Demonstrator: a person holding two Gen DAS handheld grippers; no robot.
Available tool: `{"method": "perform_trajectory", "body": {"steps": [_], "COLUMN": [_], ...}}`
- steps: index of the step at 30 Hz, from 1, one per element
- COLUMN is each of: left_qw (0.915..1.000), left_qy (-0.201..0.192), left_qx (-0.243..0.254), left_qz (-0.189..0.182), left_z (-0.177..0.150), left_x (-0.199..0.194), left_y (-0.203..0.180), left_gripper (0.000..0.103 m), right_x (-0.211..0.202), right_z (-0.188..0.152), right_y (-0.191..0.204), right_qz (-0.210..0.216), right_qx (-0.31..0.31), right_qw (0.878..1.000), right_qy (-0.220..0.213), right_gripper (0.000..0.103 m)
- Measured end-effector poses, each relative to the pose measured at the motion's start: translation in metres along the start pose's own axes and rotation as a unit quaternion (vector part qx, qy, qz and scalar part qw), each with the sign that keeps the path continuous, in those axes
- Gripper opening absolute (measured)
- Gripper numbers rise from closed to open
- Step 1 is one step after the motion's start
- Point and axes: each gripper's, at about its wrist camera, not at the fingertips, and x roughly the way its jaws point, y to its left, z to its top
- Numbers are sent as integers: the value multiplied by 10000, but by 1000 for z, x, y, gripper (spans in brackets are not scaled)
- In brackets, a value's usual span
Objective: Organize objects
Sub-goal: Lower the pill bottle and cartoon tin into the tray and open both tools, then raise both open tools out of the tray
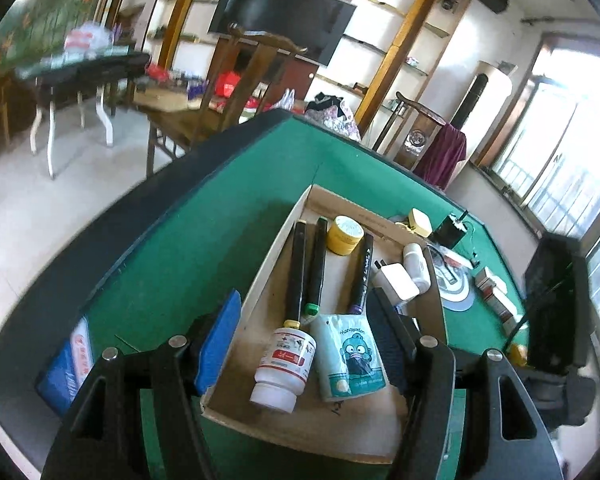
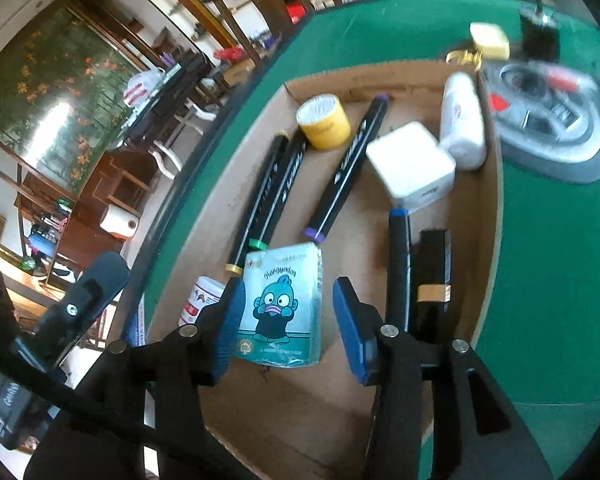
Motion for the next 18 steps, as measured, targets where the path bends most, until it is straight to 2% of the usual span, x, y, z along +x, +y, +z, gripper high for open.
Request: {"method": "perform_trajectory", "body": {"steps": [2,7,12,18], "left_qw": [9996,9944,9819,9778], "left_qy": [-124,-448,-707,-623], "left_qx": [193,715,1311,1511], "left_qz": [148,633,1172,1314], "left_z": [-1,-6,-16,-21], "left_x": [-5,-12,-16,-12], "left_y": [-9,-34,-60,-81], "left_gripper": [59,59,63,63], "right_x": [-11,-34,-46,-66], "right_z": [0,-4,-8,-11], "right_y": [0,-4,-5,-26], "right_qz": [-97,-374,-720,-895], "right_qx": [-84,-187,-294,-271], "right_qw": [9998,9978,9943,9914], "right_qy": [-179,-510,-728,-915], "right_gripper": [51,52,53,56]}}
